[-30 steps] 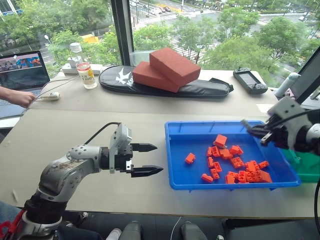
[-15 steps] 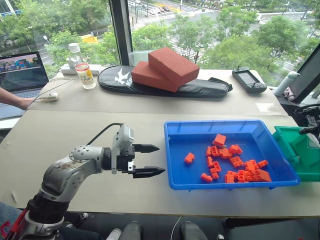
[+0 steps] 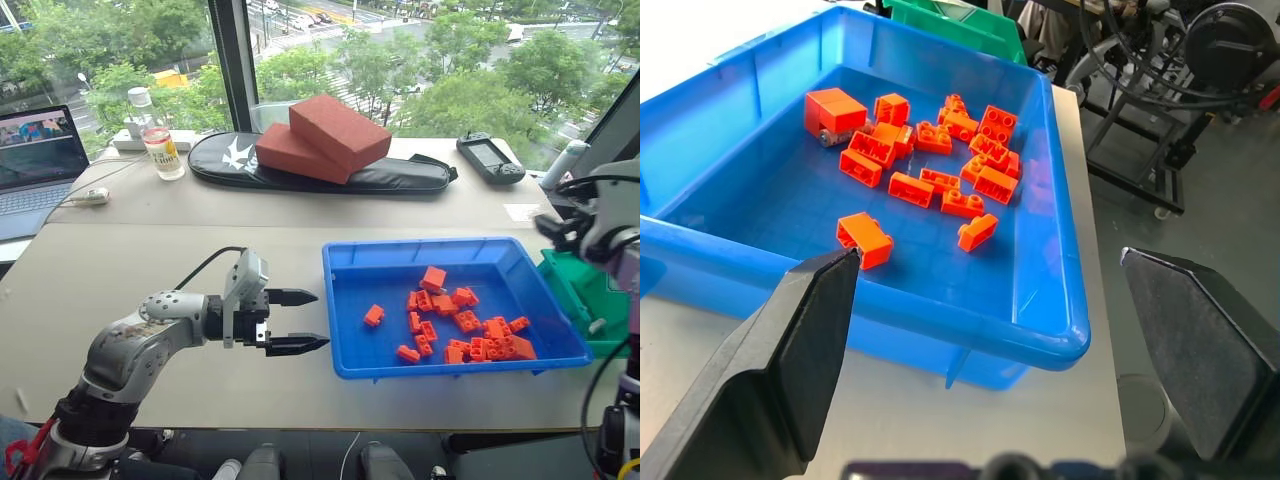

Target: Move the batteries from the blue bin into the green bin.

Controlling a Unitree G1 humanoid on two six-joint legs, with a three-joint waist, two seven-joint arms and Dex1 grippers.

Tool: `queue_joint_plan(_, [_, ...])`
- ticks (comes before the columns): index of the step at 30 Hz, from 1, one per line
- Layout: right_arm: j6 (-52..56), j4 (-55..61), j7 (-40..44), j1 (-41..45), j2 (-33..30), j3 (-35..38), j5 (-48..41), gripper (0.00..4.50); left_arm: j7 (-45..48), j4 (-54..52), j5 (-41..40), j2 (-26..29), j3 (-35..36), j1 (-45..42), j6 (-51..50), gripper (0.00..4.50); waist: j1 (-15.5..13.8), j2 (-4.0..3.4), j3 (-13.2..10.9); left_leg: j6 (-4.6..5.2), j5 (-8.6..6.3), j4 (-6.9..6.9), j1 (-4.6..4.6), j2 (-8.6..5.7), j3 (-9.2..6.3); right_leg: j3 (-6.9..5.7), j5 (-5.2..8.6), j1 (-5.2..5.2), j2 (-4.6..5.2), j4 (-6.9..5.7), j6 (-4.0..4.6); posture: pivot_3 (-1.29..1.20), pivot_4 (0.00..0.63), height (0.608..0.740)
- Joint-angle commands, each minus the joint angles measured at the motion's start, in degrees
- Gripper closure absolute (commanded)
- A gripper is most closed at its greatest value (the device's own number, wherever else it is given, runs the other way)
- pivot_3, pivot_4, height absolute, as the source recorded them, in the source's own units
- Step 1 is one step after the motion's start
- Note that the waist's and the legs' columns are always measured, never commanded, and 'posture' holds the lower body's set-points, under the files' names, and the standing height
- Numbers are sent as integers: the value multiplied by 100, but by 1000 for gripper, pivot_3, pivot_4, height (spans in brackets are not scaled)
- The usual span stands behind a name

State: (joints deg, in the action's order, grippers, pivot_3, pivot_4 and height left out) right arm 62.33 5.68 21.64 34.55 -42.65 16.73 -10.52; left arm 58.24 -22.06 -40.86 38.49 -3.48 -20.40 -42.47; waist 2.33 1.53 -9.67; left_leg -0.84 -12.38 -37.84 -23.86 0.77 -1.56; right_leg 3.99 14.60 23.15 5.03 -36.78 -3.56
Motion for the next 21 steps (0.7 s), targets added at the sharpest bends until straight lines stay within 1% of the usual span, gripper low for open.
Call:
queue_joint_plan(1, [126, 346, 124, -111, 374, -80, -344, 75, 39, -94, -36, -9, 33, -58, 79, 0, -14, -1, 0, 0, 0, 0, -1, -2, 0, 0, 0, 0, 2, 0, 0, 0, 150, 740])
queue_joint_plan(7, [298, 546, 210, -398, 737, -616, -536, 33, 13, -162, -65, 23, 94, -13, 55, 0, -48, -3, -1, 0, 0, 0, -7, -9, 0, -2, 0, 4, 10, 0, -1, 0, 150, 740])
queue_joint_plan(14, [363, 466, 241, -315, 1051, -703, -728, 33, -16, -200, -81, 59, 133, 12, 29, 0, 3, -3, -2, 0, 0, 0, -6, -5, -1, -2, 0, 6, 5, -1, 0, 0, 150, 740])
queue_joint_plan(21, [229, 287, 127, -356, 1203, -910, -649, 33, -44, -228, -101, 64, 141, 22, 6, 0, 6, -3, -2, 0, 0, 0, -5, -5, -2, -2, 0, 5, 5, -2, 0, 0, 150, 740])
